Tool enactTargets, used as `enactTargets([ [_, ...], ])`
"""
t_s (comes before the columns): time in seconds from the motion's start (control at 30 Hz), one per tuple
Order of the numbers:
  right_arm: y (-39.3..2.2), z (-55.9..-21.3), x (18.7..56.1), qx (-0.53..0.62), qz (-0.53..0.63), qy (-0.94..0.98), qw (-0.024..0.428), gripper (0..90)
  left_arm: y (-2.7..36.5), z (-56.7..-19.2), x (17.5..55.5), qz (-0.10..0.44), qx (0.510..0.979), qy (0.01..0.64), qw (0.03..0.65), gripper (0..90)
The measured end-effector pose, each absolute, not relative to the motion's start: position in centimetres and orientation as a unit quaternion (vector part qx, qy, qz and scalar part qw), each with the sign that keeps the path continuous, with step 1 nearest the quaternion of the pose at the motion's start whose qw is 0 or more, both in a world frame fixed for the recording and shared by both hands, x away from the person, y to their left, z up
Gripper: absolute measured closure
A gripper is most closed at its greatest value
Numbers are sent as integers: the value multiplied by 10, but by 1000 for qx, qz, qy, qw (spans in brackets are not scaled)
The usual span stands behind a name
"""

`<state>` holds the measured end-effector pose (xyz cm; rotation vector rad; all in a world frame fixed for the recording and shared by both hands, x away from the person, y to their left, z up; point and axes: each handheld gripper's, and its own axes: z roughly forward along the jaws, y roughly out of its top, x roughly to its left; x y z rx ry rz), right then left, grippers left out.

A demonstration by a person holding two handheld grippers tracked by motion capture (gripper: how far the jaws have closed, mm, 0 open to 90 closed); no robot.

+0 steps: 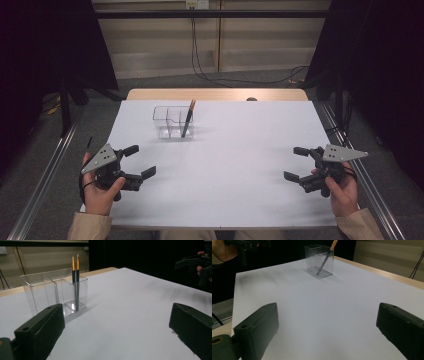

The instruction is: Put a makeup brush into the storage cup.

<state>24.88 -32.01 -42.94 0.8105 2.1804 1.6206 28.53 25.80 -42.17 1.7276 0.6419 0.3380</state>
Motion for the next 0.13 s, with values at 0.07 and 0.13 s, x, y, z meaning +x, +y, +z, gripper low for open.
enactTargets([
  [0.07,-320,-430,249,283,565,760,153,35,258,-422,286,146,743,276,592,0],
  [0.13,-320,-430,249,283,565,759,153,36,257,-423,285,143,743,278,592,0],
])
